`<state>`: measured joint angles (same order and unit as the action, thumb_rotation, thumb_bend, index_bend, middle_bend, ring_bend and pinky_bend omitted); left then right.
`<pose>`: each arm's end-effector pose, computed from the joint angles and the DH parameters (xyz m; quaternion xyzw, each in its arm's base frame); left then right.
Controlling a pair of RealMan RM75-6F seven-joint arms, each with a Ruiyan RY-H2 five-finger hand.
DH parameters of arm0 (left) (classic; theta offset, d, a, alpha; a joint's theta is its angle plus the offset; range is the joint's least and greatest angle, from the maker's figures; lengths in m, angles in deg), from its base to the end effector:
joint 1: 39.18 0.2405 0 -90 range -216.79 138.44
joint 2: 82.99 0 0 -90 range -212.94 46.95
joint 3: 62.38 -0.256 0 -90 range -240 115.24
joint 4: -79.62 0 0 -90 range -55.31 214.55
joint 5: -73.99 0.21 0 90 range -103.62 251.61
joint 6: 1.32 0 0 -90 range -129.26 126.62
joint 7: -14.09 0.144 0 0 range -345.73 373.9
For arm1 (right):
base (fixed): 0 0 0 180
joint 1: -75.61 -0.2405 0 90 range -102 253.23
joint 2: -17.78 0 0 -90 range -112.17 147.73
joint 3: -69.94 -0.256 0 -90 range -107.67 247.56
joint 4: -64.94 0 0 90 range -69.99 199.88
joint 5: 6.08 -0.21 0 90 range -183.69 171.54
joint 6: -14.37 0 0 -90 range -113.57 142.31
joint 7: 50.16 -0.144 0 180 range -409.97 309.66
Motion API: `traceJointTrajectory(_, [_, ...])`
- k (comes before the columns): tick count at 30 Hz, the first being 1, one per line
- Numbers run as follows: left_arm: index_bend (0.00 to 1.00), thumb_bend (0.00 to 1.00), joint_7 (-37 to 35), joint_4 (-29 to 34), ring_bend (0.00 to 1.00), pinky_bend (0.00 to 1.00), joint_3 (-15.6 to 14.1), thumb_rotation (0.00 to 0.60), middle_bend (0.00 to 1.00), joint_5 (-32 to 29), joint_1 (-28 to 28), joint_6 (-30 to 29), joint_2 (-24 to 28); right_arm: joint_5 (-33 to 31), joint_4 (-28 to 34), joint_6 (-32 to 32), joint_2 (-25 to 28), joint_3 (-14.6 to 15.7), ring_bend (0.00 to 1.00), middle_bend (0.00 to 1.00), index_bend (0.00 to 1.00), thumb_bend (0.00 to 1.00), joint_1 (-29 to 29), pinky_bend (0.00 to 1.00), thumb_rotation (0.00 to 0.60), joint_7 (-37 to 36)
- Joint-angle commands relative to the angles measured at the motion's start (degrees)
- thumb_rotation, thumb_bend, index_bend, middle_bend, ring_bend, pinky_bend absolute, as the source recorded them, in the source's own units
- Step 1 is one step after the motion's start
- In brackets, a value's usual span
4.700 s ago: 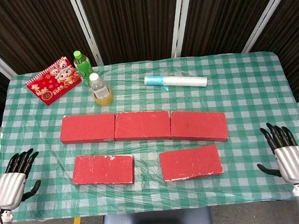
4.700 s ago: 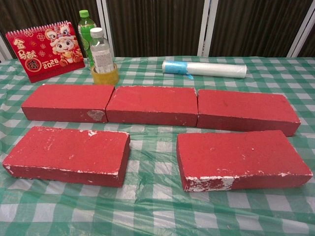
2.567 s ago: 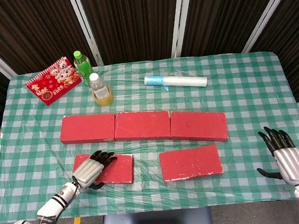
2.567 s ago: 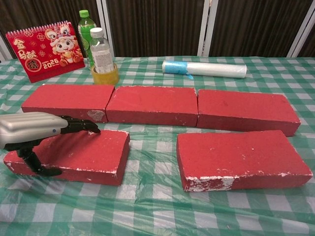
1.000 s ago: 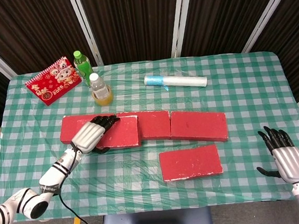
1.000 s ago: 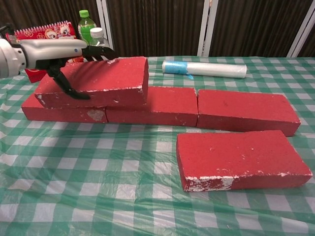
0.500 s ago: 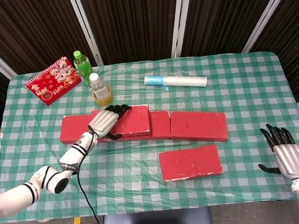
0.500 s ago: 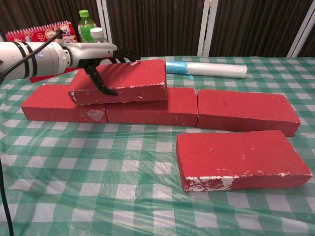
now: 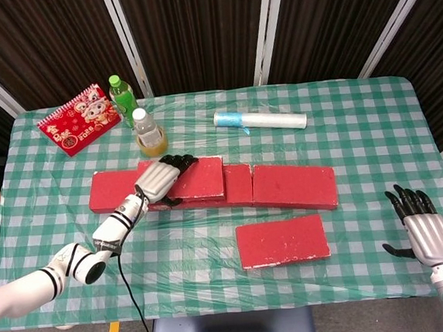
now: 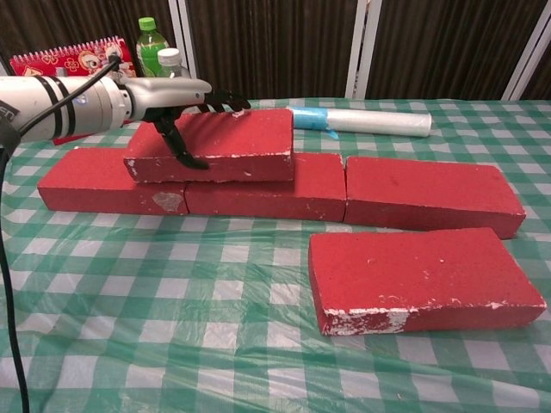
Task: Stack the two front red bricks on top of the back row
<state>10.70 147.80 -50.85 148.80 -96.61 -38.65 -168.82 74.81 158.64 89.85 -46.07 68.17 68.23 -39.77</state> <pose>-0.1053 0.4269 0.0001 -0.8038 -0.3335 -0.3530 0.3436 -0.3208 -0.1880 0.1382 0.6449 -0.3968 0.2851 0.5877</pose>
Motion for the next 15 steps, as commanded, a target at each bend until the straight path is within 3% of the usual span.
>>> traceJointTrajectory(1, [0.0, 0.29, 0.32, -0.19, 0.55, 0.56, -0.17, 0.6, 0.57, -0.45, -0.04, 0.0, -0.08, -0.09, 0.05, -0.03, -0.03, 0.01, 0.0, 0.0, 0.0, 0.24, -0.02, 0.0, 0.6, 0.1])
traceJointTrajectory(15, [0.0, 0.29, 2.31, 0.08, 0.46, 0.46, -1.33, 0.6, 0.54, -1.97, 0.06, 0.05, 0.33, -0.4, 0.18, -0.01, -0.15, 0.07, 0.0, 0.0, 0.0, 0.24, -0.06, 0.0, 0.6, 0.64])
